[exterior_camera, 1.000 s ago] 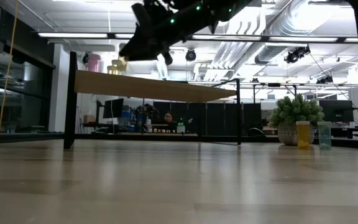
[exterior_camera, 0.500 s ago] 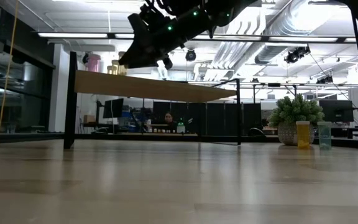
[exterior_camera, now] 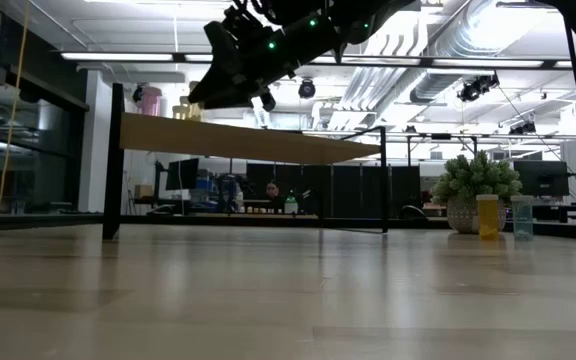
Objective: Pick and place medicine bottles onto shelf by color
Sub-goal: Put the yellow pill bottle on the shelf aligned with the other yellow pill bottles, then put the top right orange pill bottle on the shelf
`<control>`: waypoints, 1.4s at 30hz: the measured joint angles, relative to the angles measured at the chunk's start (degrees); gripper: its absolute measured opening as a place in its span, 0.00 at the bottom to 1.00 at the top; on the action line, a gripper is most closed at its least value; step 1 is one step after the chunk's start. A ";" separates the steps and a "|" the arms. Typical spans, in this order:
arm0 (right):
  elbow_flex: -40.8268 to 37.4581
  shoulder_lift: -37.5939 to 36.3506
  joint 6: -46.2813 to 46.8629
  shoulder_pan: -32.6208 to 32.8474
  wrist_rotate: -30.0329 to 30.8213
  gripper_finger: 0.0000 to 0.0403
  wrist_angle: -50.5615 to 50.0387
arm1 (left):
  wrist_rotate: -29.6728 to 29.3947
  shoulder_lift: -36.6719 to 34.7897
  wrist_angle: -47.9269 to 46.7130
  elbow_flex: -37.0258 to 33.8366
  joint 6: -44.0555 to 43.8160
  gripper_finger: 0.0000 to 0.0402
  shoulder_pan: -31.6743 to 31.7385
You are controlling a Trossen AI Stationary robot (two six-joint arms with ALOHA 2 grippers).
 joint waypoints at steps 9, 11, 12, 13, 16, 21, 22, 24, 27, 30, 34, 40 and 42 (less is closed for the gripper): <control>0.00 0.00 0.00 0.00 -0.11 0.42 -0.04 | 0.00 0.00 0.00 0.00 -0.02 0.00 0.00; 0.00 0.00 0.00 0.00 -0.11 0.45 -0.29 | 0.00 0.00 -0.01 0.00 0.00 0.00 0.00; 0.00 0.00 0.00 0.00 -0.11 0.46 -0.46 | 0.00 0.00 -0.02 0.00 0.00 0.00 0.00; 0.00 0.00 0.02 0.00 -0.17 0.47 -0.85 | 0.00 0.00 -0.02 0.00 -0.02 0.00 0.00; 0.00 -0.19 0.08 -0.02 -1.77 0.51 -3.46 | 0.00 0.00 -0.04 0.00 0.25 0.00 0.00; 0.00 -2.63 -0.39 -0.05 -2.31 0.59 -11.07 | 0.00 0.00 -0.10 0.00 0.92 0.00 0.00; 0.00 -3.17 -0.70 -0.18 -2.32 0.60 -11.80 | -0.01 0.00 -0.11 0.00 0.94 0.00 0.00; 0.00 -4.67 -1.82 -0.53 -2.85 0.62 -13.88 | -0.02 0.00 -0.11 0.00 1.23 0.00 0.02; 0.00 -7.82 -2.53 -1.12 -4.33 0.63 -19.26 | 0.00 -0.01 -0.11 0.00 1.48 0.00 0.02; 0.00 -11.61 -4.45 -1.29 -4.89 0.63 -29.16 | -0.02 0.00 -0.13 0.00 1.82 0.00 0.02; -1.52 -18.26 -6.29 -0.80 -3.83 0.63 -40.80 | -0.02 -0.01 -0.47 0.00 3.77 0.00 0.02; -20.89 -38.66 4.50 1.10 1.59 0.63 -39.01 | -0.48 0.02 -0.60 0.00 3.94 0.00 0.02; -28.59 -46.57 11.06 2.57 3.59 0.63 -34.69 | -0.50 0.55 -0.79 -0.02 3.96 0.00 0.02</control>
